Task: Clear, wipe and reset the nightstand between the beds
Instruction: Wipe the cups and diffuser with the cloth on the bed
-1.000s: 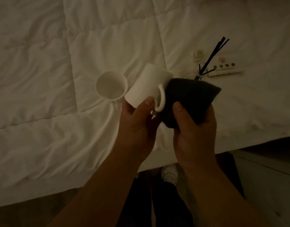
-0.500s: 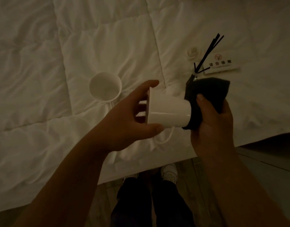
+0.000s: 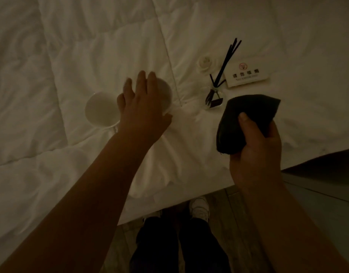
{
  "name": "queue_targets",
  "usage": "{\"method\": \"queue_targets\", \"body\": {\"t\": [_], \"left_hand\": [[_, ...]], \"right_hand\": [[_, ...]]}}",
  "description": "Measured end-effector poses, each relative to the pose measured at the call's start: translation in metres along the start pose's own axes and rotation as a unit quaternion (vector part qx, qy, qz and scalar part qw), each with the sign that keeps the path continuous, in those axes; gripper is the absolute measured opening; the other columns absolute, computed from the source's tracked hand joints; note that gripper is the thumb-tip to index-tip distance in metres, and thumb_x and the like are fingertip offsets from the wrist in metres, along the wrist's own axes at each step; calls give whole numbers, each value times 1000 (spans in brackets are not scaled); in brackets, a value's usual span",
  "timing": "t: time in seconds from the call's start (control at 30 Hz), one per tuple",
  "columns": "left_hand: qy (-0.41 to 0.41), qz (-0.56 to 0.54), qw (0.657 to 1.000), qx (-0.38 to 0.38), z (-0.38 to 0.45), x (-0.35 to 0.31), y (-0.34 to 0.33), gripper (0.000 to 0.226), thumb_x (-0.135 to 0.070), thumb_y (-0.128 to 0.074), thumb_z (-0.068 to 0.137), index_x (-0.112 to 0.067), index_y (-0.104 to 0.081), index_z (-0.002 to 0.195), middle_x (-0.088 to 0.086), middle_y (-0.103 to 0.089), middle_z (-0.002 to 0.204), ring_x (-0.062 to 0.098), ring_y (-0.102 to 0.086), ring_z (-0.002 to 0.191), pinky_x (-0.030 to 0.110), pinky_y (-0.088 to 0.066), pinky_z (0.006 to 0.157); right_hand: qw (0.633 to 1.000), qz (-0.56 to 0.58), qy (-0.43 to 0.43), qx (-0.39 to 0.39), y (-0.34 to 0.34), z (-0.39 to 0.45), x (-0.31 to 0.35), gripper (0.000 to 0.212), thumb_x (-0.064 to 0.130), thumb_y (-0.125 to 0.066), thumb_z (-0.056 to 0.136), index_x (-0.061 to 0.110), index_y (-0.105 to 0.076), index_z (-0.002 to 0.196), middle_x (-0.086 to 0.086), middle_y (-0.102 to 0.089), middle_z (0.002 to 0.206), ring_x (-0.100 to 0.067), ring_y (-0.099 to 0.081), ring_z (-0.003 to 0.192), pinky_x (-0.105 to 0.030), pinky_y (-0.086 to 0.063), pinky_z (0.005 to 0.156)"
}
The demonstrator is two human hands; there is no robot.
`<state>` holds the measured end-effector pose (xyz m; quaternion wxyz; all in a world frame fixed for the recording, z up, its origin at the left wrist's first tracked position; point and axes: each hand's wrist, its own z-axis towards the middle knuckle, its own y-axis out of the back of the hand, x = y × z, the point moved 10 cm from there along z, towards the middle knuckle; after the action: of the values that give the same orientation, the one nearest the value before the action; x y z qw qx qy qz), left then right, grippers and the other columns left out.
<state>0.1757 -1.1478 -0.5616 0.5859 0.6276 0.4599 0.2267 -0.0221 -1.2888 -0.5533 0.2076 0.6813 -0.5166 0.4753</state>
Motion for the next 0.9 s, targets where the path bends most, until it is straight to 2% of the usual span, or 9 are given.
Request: {"method": "queue_targets", "body": {"t": [0.13, 0.2, 0.27, 0.33, 0.4, 0.5, 0.6, 0.73, 0.9], "left_hand": [[-116, -134, 975, -136, -36, -56, 23, 75, -46, -64, 79, -15, -33, 140, 8, -39, 144, 25, -35, 130, 46, -34, 107], [-67, -260, 963, -39, -43, -74, -9, 72, -43, -65, 81, -17, -33, 139, 3, -44, 136, 19, -43, 124, 46, -42, 103], [29, -314, 948, 49, -33, -78, -48, 84, -44, -68, 82, -15, -23, 147, 5, -37, 146, 22, -37, 133, 47, -34, 110], [75, -295, 950, 69, -11, -81, -65, 92, -47, -68, 83, -12, -15, 151, 7, -28, 154, 26, -25, 141, 44, -21, 117], [88, -293, 950, 56, 16, -83, -66, 79, -47, -66, 84, -15, -30, 146, 6, -39, 148, 26, -34, 136, 44, -27, 114], [73, -290, 952, 70, 36, -95, -64, 39, -40, -65, 85, -23, -58, 120, 0, -61, 121, 17, -58, 110, 44, -45, 98], [56, -421, 904, 59, 29, -98, -50, 20, -21, -68, 88, -20, -64, 108, -5, -66, 103, -11, -64, 72, 10, -51, 67], [-10, -488, 871, 50, 5, -114, -17, 24, -20, -68, 88, -35, -63, 106, -24, -67, 92, -12, -62, 91, 6, -47, 73], [-115, -520, 842, 84, -22, -125, 17, 32, -5, -67, 86, -25, -64, 110, -12, -69, 105, 4, -65, 102, 21, -54, 83]], "right_hand": [[999, 41, -3, -22, 19, 8, 6, 26, 18, -66, 81, 31, -66, 103, 9, -73, 103, -16, -67, 104, -35, -53, 87], [998, 47, 1, -41, 31, 11, 10, 25, 16, -65, 83, 30, -66, 103, 7, -73, 103, -16, -66, 104, -38, -52, 91], [998, 40, 5, -51, 39, 13, 15, 27, 15, -65, 84, 30, -64, 106, 6, -71, 107, -16, -66, 105, -39, -52, 93], [998, 38, 12, -51, 46, 14, 20, 30, 18, -68, 80, 30, -64, 107, 6, -72, 106, -16, -67, 104, -38, -53, 89], [998, 37, 19, -42, 50, 16, 24, 28, 21, -70, 76, 34, -67, 101, 8, -73, 102, -16, -67, 102, -36, -55, 86], [998, 32, 26, -38, 62, 21, 30, 25, 17, -68, 79, 39, -70, 93, 10, -74, 99, -15, -68, 99, -35, -54, 84], [999, 18, 46, -23, 63, 25, 34, 27, 19, -67, 82, 43, -72, 90, 12, -73, 100, -14, -68, 100, -32, -54, 83], [989, -75, 126, -14, 44, 18, 44, 27, 28, -67, 81, 46, -63, 101, 19, -69, 101, -6, -64, 103, -22, -53, 81], [974, -108, 200, 19, 12, 8, 60, 29, 25, -68, 82, 36, -56, 106, 20, -66, 98, 0, -63, 97, -16, -51, 78]]}}
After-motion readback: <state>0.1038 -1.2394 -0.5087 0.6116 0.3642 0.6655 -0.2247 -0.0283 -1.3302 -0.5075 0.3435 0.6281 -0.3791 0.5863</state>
